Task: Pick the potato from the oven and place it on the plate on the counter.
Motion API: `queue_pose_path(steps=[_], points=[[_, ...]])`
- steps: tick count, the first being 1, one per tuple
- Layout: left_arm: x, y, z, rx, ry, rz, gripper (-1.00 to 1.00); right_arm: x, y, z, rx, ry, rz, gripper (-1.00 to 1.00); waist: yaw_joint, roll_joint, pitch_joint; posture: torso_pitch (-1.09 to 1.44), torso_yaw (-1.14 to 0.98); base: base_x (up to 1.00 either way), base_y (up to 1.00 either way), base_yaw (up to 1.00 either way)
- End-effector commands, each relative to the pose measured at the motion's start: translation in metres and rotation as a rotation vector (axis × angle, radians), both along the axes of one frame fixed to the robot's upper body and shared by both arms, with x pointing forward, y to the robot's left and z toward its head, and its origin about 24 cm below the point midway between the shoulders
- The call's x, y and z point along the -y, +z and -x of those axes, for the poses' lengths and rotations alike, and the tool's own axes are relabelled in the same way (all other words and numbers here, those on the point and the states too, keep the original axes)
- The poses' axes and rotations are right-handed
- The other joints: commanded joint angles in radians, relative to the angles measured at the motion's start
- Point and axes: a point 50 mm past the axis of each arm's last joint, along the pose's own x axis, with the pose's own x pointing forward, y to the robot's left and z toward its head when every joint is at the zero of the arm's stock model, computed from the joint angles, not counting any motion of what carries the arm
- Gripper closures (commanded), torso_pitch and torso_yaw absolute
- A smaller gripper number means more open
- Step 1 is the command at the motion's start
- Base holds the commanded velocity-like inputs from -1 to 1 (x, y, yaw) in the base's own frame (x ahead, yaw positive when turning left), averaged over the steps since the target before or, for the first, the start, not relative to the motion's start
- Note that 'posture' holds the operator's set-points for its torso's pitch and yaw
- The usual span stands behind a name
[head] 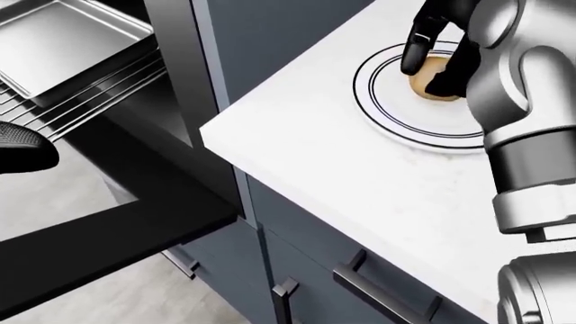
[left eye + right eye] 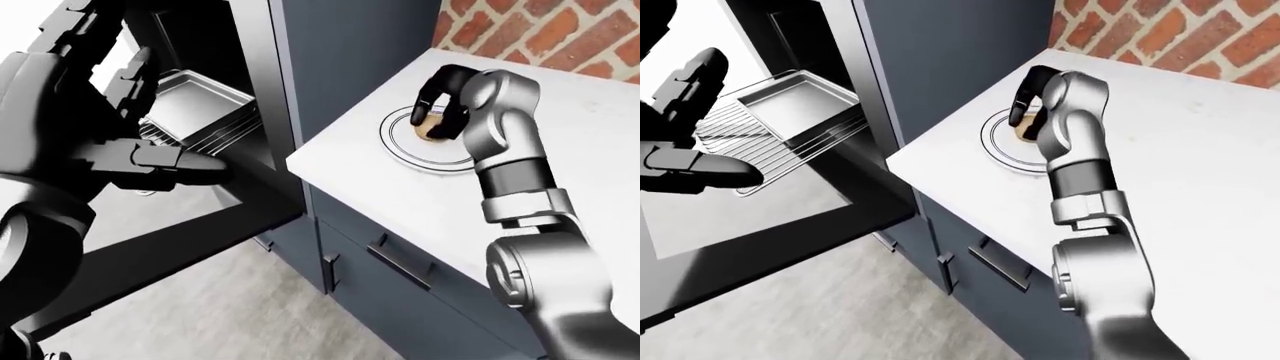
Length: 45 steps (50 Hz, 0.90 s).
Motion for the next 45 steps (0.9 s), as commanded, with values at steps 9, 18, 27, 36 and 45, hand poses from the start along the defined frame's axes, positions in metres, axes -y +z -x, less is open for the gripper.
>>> queue_pose_path(steps=[9, 18, 27, 36, 45], points=[[-0.006, 0.008, 0.004, 0.067, 0.026, 0.018, -1.0, -0.006, 0.026, 0.007, 0.091, 0.034, 0.034, -0.18, -0.003, -0.003, -0.028, 0.0, 0.0, 0.0, 0.0, 0.0], [-0.005, 0.01, 0.007, 0.069, 0.025, 0.017, -1.0, -0.005, 0.046, 0.016, 0.115, 0.046, 0.046, -0.27, -0.004, -0.003, -0.026, 0.0, 0.0, 0.0, 0.0, 0.0], [-0.014, 0.021, 0.016, 0.085, 0.038, 0.017, -1.0, 0.019, 0.079, 0.053, 0.191, 0.038, 0.031, -0.25, -0.002, -0.006, -0.019, 0.0, 0.0, 0.0, 0.0, 0.0], [-0.032, 0.027, 0.033, 0.104, 0.079, 0.017, -1.0, 0.07, 0.095, 0.126, 0.234, -0.043, 0.014, -0.29, 0.002, -0.014, -0.009, 0.0, 0.0, 0.0, 0.0, 0.0], [-0.051, 0.036, 0.063, 0.13, 0.15, 0.013, -1.0, 0.078, 0.098, 0.202, 0.272, -0.042, 0.058, -1.0, -0.003, -0.016, 0.002, 0.0, 0.0, 0.0, 0.0, 0.0]])
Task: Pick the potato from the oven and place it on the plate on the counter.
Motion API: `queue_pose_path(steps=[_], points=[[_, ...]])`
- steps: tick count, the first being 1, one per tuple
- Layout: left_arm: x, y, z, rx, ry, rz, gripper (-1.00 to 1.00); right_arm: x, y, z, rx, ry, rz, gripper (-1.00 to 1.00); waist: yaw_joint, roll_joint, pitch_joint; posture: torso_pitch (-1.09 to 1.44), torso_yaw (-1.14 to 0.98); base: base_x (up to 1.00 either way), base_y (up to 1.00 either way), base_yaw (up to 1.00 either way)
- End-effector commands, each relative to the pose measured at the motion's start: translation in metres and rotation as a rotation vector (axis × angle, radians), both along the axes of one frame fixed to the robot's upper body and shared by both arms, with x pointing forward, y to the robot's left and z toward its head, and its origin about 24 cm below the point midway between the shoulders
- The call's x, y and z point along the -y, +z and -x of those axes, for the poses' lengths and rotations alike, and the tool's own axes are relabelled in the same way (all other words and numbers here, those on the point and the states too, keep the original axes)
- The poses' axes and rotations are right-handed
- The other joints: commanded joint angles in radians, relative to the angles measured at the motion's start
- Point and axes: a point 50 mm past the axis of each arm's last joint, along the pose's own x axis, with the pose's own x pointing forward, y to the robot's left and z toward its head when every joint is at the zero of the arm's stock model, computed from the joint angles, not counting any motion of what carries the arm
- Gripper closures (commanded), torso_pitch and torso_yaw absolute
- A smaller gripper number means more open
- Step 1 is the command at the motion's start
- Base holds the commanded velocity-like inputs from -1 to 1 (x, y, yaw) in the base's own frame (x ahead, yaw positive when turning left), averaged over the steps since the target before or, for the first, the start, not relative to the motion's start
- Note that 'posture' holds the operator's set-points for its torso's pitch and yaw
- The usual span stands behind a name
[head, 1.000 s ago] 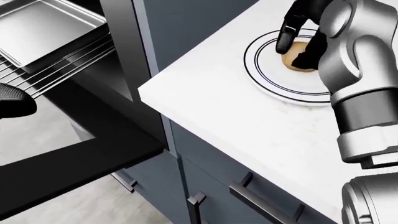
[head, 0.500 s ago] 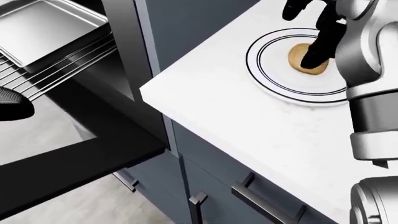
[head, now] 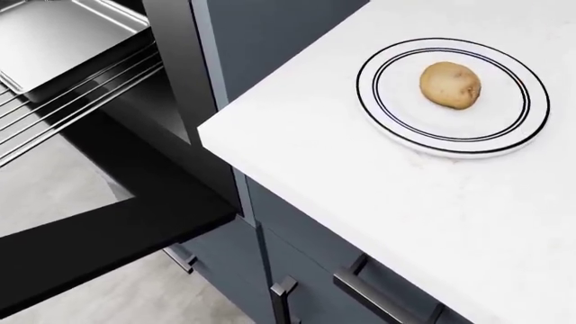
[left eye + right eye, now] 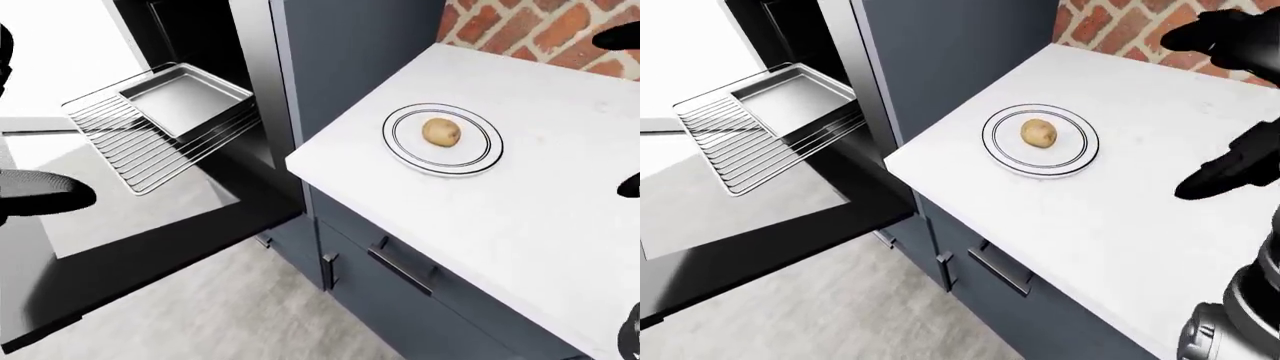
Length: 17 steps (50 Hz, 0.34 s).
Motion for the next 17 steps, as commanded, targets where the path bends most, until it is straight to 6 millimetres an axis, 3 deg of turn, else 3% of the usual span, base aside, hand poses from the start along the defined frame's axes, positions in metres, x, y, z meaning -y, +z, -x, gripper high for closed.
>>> queue_pose_path(steps=[1, 5, 11, 17], points=[[-0.005, 0.008, 0.008, 0.052, 0.032, 0.004, -1.0, -0.001, 0.001, 0.017, 0.03, 0.017, 0.004, -1.0, 0.001, -0.006, -0.015, 0.0, 0.0, 0.0, 0.0, 0.0], [-0.012, 0.002, 0.015, 0.047, 0.071, -0.003, -1.0, 0.008, -0.012, 0.04, 0.081, -0.006, 0.006, -1.0, 0.003, -0.012, -0.013, 0.0, 0.0, 0.0, 0.0, 0.0], [-0.022, -0.007, 0.024, 0.054, 0.152, -0.04, -1.0, 0.019, -0.004, 0.074, 0.243, -0.027, 0.01, -1.0, 0.007, -0.024, -0.012, 0.0, 0.0, 0.0, 0.0, 0.0], [-0.032, -0.008, 0.033, 0.084, 0.244, -0.058, -1.0, 0.021, 0.0, 0.092, 0.317, -0.03, 0.013, -1.0, 0.006, -0.034, -0.006, 0.0, 0.0, 0.0, 0.0, 0.0]])
